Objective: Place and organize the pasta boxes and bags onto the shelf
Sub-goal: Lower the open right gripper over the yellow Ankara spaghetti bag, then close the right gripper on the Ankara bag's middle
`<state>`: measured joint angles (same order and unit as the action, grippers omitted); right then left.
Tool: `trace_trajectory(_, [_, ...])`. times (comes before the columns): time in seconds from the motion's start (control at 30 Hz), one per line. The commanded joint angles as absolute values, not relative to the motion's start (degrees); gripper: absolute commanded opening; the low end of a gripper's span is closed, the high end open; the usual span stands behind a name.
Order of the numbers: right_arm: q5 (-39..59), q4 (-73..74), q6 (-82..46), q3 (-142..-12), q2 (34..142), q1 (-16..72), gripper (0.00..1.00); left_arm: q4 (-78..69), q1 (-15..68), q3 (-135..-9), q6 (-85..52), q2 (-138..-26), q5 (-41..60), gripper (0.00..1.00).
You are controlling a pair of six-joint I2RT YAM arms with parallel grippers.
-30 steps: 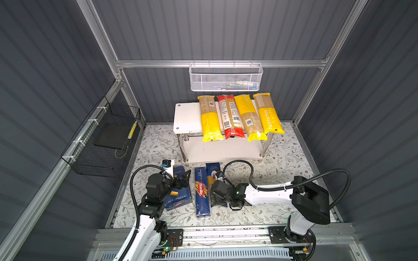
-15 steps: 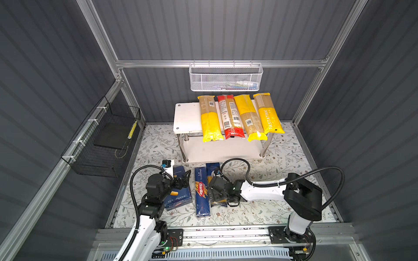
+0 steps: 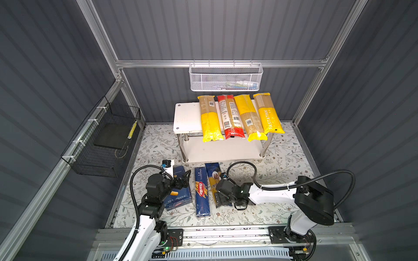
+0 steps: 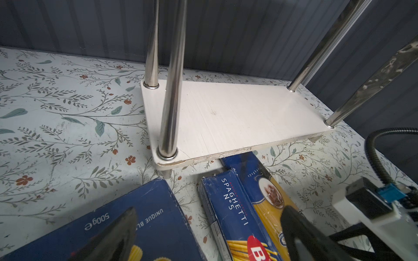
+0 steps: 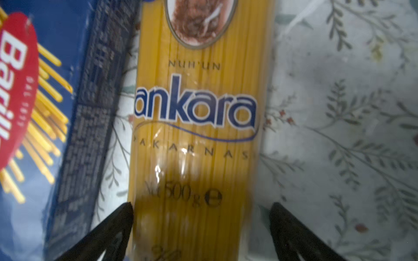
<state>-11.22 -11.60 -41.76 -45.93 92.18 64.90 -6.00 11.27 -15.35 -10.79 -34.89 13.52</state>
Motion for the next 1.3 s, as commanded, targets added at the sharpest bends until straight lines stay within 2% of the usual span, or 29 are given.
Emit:
trace_trajectory(0.0, [-9.1,-12.6,-39.6,-41.8,87.3,65.9,0.93,-5.9,11.2,-14.9,-10.9,-34.6,13.6,1.0])
trace_trajectory(0.13, [-10.2,-12.5,-34.8,-38.8,80.9,67.8,0.95,-5.9,11.2,-14.8,-10.9,-34.5,13.7,1.0])
trace_trajectory(0.27, [-12.6,-13.1,-30.8,-39.5,79.8,67.6,0.98,-6.0,11.2,-14.9,-10.9,-34.8,13.9,1.0])
trace_trajectory(0.43, [-13.5,-11.0,-29.7,-42.8,84.1,66.5,0.99,-5.8,11.2,-14.7,-10.9,-34.1,13.6,1.0])
trace_trajectory(0.73, [-9.5,-6.3,-28.7,-47.9,94.4,63.1,0.99,-5.7,11.2,-14.7,-10.9,-34.1,13.6,1.0])
trace_trajectory(0.83, [-9.7,-8.8,-30.4,-50.3,97.5,62.0,0.99,-5.7,11.1,-14.7,-11.0,-33.9,13.5,0.99])
trace_trajectory(1.27, [-9.2,-7.6,-32.6,-51.5,101.7,60.6,0.93,-5.7,11.2,-14.7,-10.9,-33.9,13.5,1.0])
